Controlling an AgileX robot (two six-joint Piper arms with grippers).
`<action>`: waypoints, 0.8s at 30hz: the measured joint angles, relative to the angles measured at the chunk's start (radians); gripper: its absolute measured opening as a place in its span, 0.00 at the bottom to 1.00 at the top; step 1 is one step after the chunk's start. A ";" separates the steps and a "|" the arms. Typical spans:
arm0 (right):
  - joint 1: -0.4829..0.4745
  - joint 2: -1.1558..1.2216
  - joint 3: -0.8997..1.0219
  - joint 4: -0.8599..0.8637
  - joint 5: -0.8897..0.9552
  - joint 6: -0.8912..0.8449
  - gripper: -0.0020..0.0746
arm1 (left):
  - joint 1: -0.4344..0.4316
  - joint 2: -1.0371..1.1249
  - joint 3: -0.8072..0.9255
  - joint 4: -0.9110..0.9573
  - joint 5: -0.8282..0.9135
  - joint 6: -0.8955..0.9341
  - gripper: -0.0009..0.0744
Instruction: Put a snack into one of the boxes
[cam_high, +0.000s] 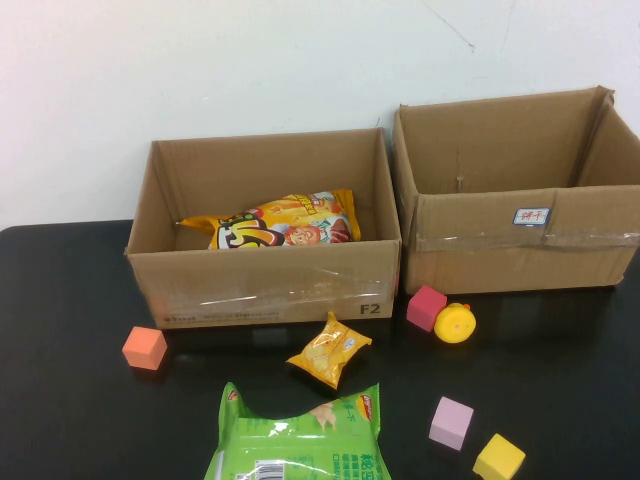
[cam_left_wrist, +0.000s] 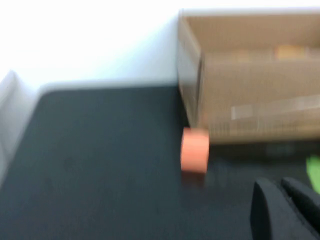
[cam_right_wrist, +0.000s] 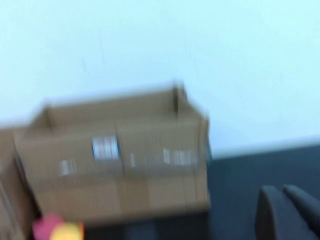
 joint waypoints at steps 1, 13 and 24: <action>0.000 0.000 0.000 -0.002 0.046 0.000 0.02 | 0.000 0.000 0.000 0.000 0.037 0.000 0.01; 0.000 0.000 -0.002 -0.025 0.344 0.000 0.02 | 0.000 0.000 -0.004 -0.002 0.064 0.002 0.01; 0.000 0.000 -0.002 -0.026 0.346 0.000 0.02 | 0.000 0.000 -0.004 -0.002 0.064 0.002 0.01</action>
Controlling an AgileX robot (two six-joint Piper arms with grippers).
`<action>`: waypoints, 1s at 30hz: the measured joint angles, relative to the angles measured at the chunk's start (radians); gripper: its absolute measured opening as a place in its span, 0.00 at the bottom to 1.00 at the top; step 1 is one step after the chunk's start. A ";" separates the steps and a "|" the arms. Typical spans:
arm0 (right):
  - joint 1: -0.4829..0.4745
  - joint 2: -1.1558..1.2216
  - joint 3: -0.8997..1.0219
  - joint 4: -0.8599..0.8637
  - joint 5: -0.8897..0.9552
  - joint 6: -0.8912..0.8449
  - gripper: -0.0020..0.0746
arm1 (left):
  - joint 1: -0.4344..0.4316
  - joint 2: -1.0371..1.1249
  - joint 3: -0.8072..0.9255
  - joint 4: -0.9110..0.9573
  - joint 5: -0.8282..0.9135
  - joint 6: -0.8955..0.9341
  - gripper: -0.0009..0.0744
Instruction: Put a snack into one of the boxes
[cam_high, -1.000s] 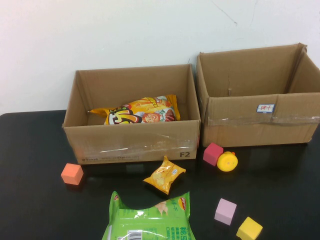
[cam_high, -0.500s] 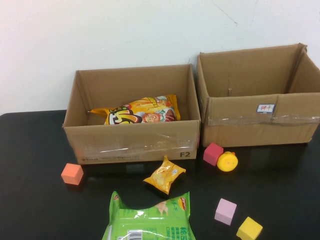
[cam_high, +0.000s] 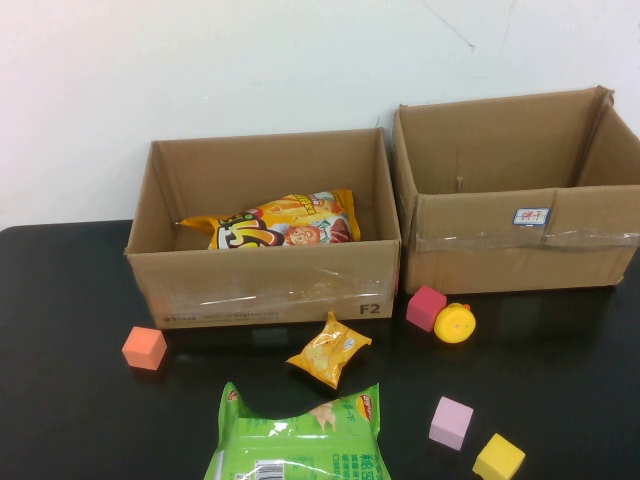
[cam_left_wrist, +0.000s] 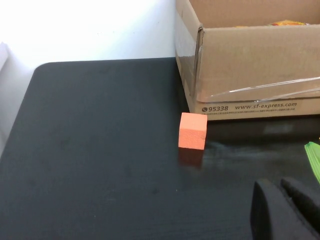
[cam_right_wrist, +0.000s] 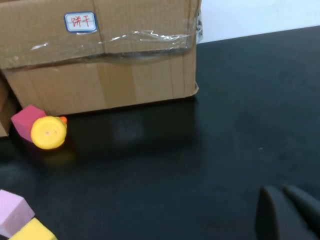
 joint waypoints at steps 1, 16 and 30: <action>0.000 0.000 0.000 0.000 0.000 0.000 0.02 | 0.000 0.000 0.000 0.000 0.000 0.000 0.01; 0.060 0.000 0.000 0.000 0.000 0.000 0.02 | 0.000 0.000 0.000 0.000 0.001 0.000 0.01; 0.062 0.000 0.000 -0.005 0.002 0.000 0.02 | 0.000 0.000 0.000 0.000 0.001 0.000 0.01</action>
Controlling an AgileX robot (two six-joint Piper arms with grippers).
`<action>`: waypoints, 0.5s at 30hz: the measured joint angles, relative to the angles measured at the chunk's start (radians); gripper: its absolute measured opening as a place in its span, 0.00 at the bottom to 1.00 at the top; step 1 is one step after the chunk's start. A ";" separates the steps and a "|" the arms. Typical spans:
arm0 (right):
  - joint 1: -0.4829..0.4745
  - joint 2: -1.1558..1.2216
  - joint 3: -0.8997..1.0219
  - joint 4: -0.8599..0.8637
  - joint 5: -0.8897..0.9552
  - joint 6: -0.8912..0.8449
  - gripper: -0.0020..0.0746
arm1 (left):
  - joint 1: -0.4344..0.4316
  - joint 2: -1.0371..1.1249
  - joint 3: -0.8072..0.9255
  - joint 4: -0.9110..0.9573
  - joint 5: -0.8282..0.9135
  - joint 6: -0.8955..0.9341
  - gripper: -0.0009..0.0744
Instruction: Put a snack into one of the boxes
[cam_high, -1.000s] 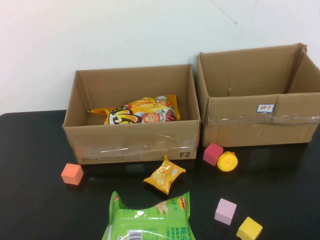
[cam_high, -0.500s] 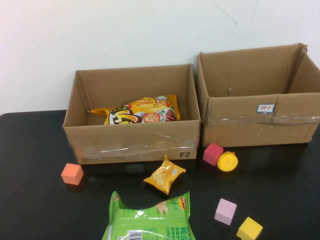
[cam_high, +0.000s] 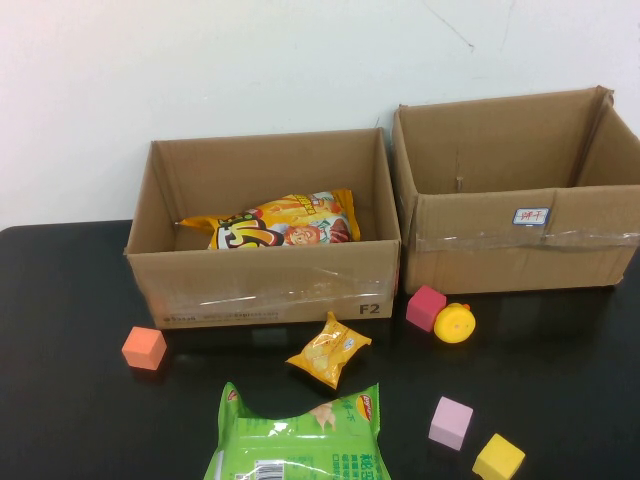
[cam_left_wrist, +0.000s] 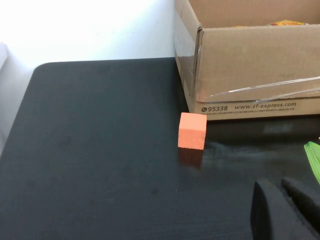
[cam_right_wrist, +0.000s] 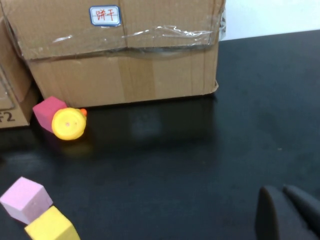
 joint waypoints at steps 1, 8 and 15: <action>0.000 0.000 0.000 0.000 0.000 0.000 0.02 | 0.000 0.000 0.000 0.000 0.000 0.000 0.01; 0.000 0.000 0.000 -0.010 0.000 0.000 0.02 | 0.000 0.000 0.000 0.000 0.000 0.000 0.01; 0.000 0.000 0.000 -0.014 0.000 0.000 0.02 | 0.000 0.000 0.000 0.000 0.000 0.000 0.01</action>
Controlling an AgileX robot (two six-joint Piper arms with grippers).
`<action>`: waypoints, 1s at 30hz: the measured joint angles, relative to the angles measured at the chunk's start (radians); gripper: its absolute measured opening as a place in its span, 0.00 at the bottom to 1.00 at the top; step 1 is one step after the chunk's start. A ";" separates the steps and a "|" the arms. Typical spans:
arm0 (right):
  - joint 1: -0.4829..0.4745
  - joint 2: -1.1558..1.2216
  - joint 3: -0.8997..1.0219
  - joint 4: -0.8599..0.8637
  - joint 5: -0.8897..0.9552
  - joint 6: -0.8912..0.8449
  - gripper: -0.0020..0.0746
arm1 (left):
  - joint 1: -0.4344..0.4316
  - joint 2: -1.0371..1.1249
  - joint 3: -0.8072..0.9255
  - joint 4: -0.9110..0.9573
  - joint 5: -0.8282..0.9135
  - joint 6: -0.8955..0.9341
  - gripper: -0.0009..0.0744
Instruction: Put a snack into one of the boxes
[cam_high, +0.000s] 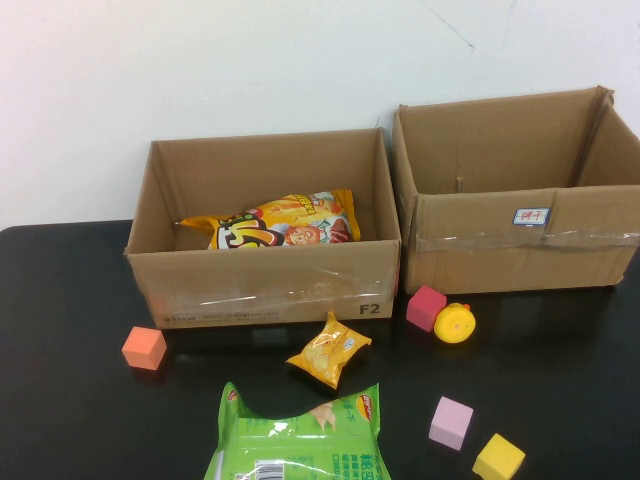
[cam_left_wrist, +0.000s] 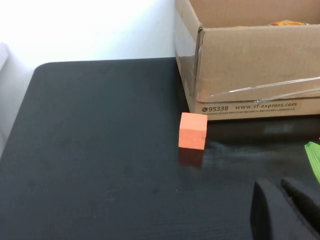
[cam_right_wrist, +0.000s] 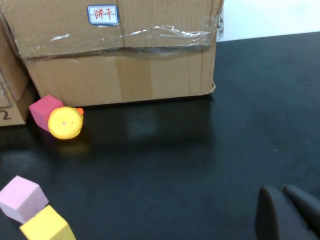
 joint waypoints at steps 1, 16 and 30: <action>0.000 0.000 0.000 0.000 0.000 0.000 0.02 | 0.000 0.000 0.000 0.000 0.000 0.000 0.01; 0.000 0.000 0.000 -0.040 0.000 0.000 0.02 | 0.000 0.000 0.000 0.000 0.000 0.000 0.01; 0.000 0.000 0.003 -0.028 -0.625 0.001 0.02 | 0.000 0.000 0.005 -0.002 -0.357 -0.025 0.01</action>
